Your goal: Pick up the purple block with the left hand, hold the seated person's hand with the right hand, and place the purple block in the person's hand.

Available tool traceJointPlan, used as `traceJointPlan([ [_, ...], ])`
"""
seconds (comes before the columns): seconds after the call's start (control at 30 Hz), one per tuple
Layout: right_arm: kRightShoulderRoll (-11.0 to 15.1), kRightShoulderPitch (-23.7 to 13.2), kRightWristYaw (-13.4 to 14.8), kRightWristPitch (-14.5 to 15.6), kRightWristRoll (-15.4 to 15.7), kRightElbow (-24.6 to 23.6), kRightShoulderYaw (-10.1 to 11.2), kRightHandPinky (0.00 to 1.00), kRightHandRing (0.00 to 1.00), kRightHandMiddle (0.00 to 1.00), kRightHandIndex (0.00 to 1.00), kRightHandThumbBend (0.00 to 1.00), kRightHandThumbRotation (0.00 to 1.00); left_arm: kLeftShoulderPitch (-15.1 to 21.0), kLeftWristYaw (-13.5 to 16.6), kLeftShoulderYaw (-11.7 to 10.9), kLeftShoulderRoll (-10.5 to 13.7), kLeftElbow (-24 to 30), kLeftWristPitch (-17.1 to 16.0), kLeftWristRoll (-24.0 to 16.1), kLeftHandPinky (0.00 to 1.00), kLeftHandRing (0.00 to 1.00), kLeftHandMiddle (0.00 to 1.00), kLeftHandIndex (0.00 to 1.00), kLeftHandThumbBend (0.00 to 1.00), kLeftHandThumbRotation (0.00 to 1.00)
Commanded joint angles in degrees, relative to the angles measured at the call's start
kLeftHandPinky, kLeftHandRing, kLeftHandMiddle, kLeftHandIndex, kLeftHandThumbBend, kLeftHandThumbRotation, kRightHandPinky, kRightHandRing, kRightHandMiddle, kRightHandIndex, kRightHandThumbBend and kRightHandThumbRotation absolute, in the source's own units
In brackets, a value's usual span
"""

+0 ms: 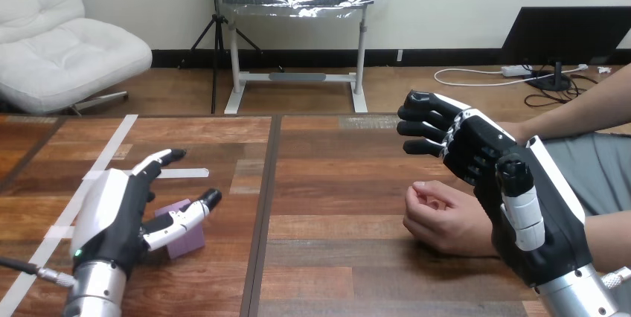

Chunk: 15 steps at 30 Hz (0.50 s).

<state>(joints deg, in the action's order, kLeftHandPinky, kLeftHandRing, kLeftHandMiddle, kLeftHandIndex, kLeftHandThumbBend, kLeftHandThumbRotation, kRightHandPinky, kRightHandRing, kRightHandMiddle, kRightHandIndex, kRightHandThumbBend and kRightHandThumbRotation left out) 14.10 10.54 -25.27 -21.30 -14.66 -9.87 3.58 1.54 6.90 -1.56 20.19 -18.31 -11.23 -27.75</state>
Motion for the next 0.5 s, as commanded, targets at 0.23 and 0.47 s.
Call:
traceJointPlan([
  [0.23,0.26,-3.66,0.47,-0.76,-0.59,-1.45,1.16,0.78,0.82,0.83,0.82,0.92,0.98,7.45,1.81,2.30,2.43,-6.57,-0.69,-1.28,0.73,0.85,0.86,0.82,0.76,0.53],
  [0.47,0.22,-3.73,0.50,-1.17,-0.38,-1.36,1.19,0.77,0.82,0.83,0.82,0.91,0.98,9.24,2.36,3.13,2.90,-10.00,-1.05,-1.65,0.73,0.84,0.86,0.82,0.77,0.51],
])
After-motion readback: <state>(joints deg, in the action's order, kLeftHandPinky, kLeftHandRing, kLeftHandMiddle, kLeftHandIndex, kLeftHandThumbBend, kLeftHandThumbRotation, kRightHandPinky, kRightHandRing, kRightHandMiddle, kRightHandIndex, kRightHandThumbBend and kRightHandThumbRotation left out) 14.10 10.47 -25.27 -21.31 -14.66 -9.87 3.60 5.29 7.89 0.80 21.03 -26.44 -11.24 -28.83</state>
